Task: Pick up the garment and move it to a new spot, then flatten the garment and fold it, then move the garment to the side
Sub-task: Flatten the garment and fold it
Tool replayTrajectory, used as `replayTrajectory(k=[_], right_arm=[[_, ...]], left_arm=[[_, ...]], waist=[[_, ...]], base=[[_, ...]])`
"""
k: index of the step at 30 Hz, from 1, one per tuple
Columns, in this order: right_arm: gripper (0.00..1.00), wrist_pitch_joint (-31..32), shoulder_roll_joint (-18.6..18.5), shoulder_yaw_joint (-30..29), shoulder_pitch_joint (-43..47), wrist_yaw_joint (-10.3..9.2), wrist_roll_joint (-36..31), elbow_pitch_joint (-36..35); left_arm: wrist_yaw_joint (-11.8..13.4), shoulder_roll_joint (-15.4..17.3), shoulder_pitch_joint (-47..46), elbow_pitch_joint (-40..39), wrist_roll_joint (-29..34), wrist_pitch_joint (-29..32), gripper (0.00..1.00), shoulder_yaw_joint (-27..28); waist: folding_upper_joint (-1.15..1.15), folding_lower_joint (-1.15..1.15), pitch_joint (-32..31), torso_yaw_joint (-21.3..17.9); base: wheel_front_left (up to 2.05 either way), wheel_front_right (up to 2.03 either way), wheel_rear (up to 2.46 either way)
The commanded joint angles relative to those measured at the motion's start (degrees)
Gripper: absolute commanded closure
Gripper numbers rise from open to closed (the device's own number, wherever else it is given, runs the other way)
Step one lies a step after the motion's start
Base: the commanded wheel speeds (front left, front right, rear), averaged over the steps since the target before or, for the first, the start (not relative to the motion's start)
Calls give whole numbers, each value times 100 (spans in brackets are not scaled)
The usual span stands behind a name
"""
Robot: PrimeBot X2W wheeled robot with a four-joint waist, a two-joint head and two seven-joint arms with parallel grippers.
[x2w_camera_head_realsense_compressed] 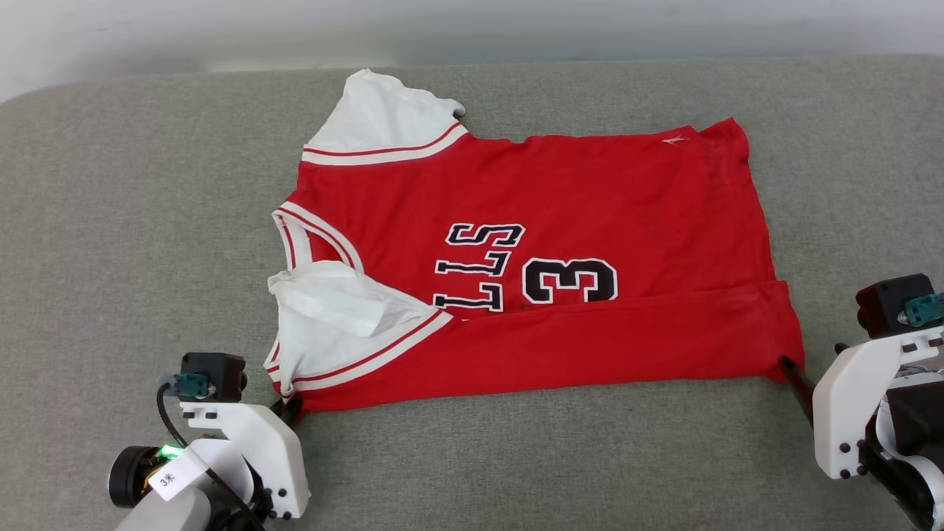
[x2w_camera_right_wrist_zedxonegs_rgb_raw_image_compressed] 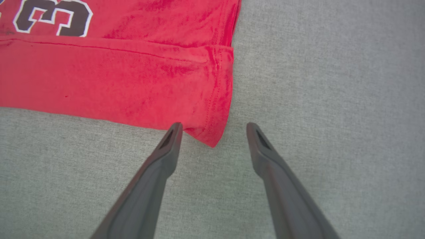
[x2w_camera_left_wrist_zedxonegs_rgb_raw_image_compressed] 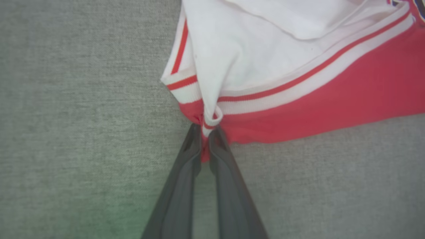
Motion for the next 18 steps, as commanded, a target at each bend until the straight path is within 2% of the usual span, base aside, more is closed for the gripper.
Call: replayTrajectory(k=[1,7,10,14,18], right_arm=[[0,12,-54,14,-61,-2,40,54],[0,65,-22,-36,-245,-2,144,490],[0,51,-122,-137,-366,-2,45,839],[0,-14,-16,-207,-493,-2,1,1243],[0,-73,-66,-122,-536,-2,-172,1649]], left_arm=[[-35,-95,252,84,-33,71,100,-151],[124,121,52,-669,216,-178,100,17],[204,173,75,-1094,278,-116,100,5],[327,241,142,-1623,316,-8,100,-15],[410,207,159,-1940,351,29,100,-59]], waist=[[0,0,-32,57],[0,0,-54,291],[0,0,-7,407],[0,0,58,511],[0,0,154,592]], base=[[0,0,0],[0,0,0],[0,0,0],[0,0,0],[0,0,0]])
